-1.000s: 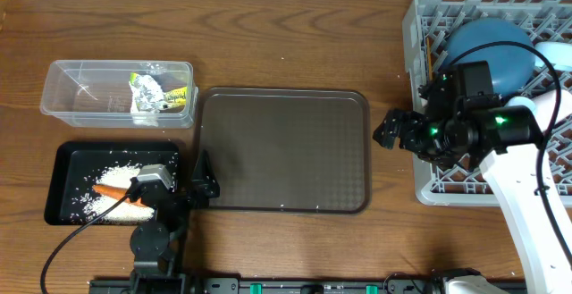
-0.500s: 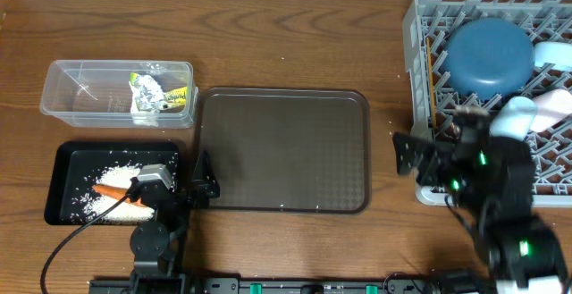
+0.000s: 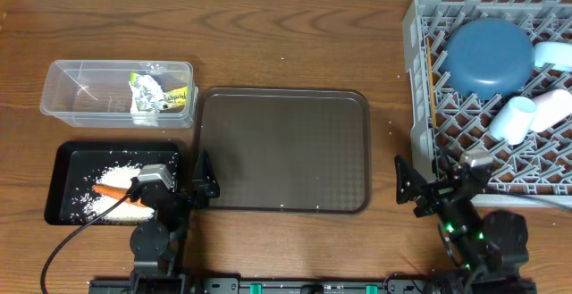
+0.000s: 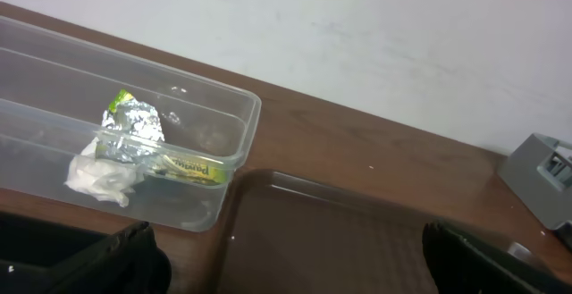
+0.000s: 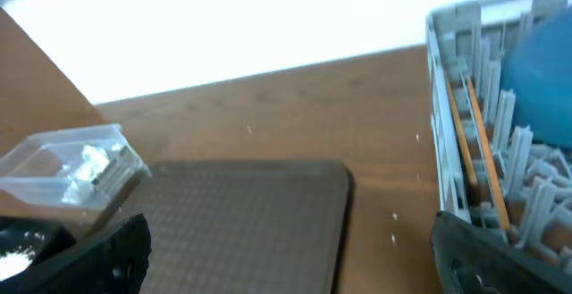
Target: Sort waste into correct bins and load items into the dishwasher rack
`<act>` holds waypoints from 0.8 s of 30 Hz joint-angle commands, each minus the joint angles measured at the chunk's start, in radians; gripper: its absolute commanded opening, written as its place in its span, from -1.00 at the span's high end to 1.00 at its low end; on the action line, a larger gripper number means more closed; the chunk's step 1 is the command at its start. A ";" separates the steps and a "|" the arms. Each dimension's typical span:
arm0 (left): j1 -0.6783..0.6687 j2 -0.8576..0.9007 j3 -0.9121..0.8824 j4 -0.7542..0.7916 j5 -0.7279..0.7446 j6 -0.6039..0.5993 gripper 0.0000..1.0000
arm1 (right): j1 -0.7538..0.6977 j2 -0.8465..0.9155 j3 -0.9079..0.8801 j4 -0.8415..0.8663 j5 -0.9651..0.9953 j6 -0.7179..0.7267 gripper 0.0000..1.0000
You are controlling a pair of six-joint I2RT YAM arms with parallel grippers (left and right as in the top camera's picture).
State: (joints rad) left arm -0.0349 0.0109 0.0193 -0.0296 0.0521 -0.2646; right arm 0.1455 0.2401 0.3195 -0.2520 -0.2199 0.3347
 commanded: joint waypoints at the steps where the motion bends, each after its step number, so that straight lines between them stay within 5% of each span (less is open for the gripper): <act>1: -0.003 -0.006 -0.015 -0.038 -0.015 0.010 -0.96 | -0.003 -0.052 -0.065 0.050 0.007 -0.014 -0.98; 24: -0.003 -0.006 -0.015 -0.038 -0.015 0.010 -0.96 | -0.113 -0.235 -0.314 0.235 0.111 -0.092 -0.98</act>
State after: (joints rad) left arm -0.0349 0.0113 0.0193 -0.0296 0.0521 -0.2646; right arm 0.0544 0.0128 0.0078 -0.0212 -0.1333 0.3130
